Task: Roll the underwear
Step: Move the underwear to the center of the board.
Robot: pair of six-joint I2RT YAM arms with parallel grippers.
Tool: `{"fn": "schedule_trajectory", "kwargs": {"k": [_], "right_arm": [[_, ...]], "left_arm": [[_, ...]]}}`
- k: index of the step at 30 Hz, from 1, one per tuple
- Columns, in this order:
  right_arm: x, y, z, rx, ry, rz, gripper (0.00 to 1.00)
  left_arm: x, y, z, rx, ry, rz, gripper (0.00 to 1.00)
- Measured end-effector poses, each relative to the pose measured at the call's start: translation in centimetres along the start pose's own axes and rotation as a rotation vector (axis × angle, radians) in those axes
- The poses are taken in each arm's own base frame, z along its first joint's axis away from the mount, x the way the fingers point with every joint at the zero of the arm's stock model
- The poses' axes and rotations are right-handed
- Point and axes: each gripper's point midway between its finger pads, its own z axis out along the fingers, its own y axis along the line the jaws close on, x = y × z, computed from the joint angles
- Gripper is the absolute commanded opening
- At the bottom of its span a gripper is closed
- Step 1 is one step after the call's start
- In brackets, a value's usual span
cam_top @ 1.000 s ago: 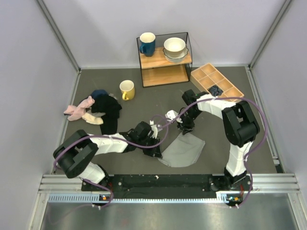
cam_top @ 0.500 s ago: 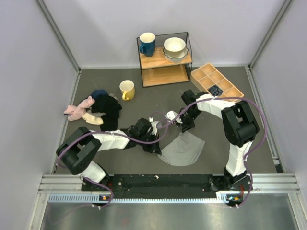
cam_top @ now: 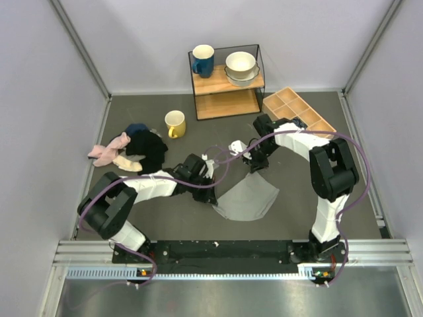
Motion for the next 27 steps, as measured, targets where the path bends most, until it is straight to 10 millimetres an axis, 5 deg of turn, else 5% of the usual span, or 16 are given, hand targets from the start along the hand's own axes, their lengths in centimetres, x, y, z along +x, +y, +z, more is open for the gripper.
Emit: {"fn": "schedule_trajectory", "kwargs": {"k": [9,17,24,27], "right_arm": [[-1.0,-3.0,-1.4,0.1,-0.02,0.051,0.0],[0.3,-6.6,-1.1,0.204,0.012,0.154,0.0],[1.5,-7.8,-1.9,0.262,0.009,0.246,0.27],[1.5,-8.0,-2.2,0.275,0.0,0.265,0.34]], "left_arm": [[-7.0,2.1,-1.6,-0.056,-0.082,0.011,0.0],[-9.7,5.1,-1.8,-0.122,-0.07,0.01,0.03],[-10.2,6.4,-2.3,-0.18,-0.067,0.027,0.39],[-10.6,6.8,-2.7,-0.215,-0.083,0.032,0.42]]}}
